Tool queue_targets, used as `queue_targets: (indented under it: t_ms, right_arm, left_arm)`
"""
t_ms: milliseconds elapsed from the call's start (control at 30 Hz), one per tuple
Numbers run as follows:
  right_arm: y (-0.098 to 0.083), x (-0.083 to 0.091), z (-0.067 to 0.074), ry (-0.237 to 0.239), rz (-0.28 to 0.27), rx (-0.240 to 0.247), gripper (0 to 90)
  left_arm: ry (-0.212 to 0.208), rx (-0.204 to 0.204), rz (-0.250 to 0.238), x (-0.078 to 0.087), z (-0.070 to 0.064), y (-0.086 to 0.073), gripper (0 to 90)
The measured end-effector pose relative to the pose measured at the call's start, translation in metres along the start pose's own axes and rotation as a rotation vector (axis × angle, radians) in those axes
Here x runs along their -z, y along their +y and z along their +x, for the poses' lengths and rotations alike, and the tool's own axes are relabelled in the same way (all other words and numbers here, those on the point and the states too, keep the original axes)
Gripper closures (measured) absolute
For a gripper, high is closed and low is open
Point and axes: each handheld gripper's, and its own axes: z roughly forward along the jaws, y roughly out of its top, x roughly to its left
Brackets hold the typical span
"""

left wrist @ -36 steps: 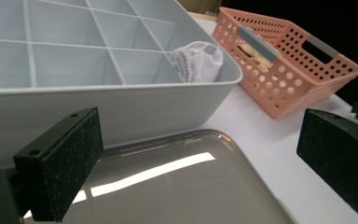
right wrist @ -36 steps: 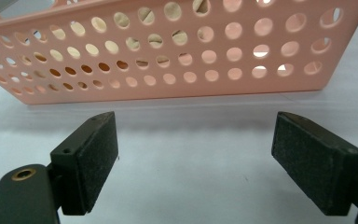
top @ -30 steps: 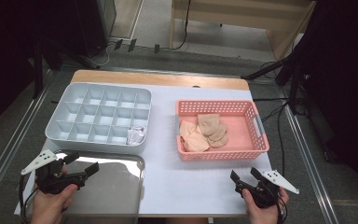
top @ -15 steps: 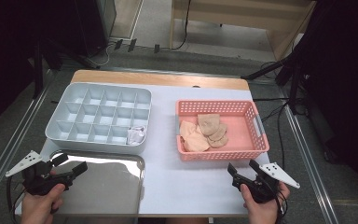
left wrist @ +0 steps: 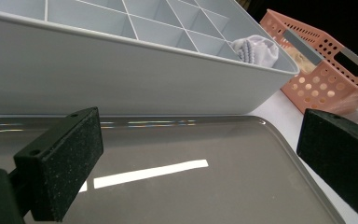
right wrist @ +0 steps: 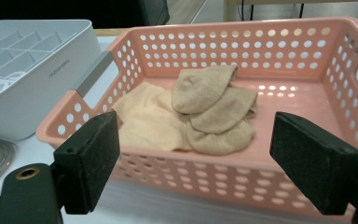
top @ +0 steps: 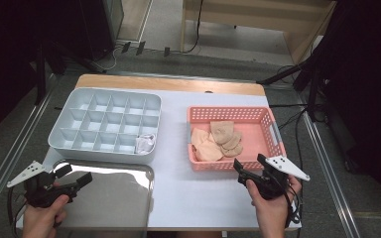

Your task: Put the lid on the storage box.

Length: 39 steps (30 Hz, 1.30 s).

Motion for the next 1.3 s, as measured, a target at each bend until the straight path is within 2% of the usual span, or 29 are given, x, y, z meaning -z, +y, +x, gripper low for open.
queue_targets:
  t_ms: [233,500,600,767,867,967,1067,1167,1300]
  right_arm:
    - [0.019,-0.022,0.009,0.007,0.021,0.002,16.4]
    - [0.031,-0.047,0.012,-0.033,0.055,-0.001,19.6]
    - [0.034,-0.058,0.012,-0.022,0.078,-0.022,19.6]
    - [0.039,-0.075,0.012,-0.039,0.123,-0.023,19.7]
    - [0.043,-0.084,0.012,-0.04,0.134,-0.053,23.8]
    - [0.044,-0.091,0.01,-0.052,0.144,-0.071,36.8]
    - [0.045,-0.099,0.009,-0.042,0.167,-0.079,51.0]
    - [0.046,-0.107,0.008,-0.055,0.191,-0.091,54.1]
    - [0.048,-0.117,0.006,-0.089,0.256,-0.129,56.9]
  left_arm:
    - [0.004,0.018,-0.003,0.001,0.004,0.0,1.0]
    - [-0.004,0.037,-0.004,0.002,0.007,0.0,1.0]
    - [-0.002,0.048,-0.008,0.003,0.009,0.0,1.0]
    - [0.006,0.052,-0.018,0.004,0.011,0.0,1.0]
    - [0.018,0.051,-0.043,0.006,0.01,0.0,2.0]
    - [0.017,0.054,-0.049,0.007,0.011,0.0,2.1]
    - [0.02,0.05,-0.046,0.007,0.011,0.0,2.1]
    - [0.023,0.049,-0.046,0.007,0.011,0.0,2.1]
    - [0.032,0.044,-0.052,0.008,0.012,0.0,2.1]
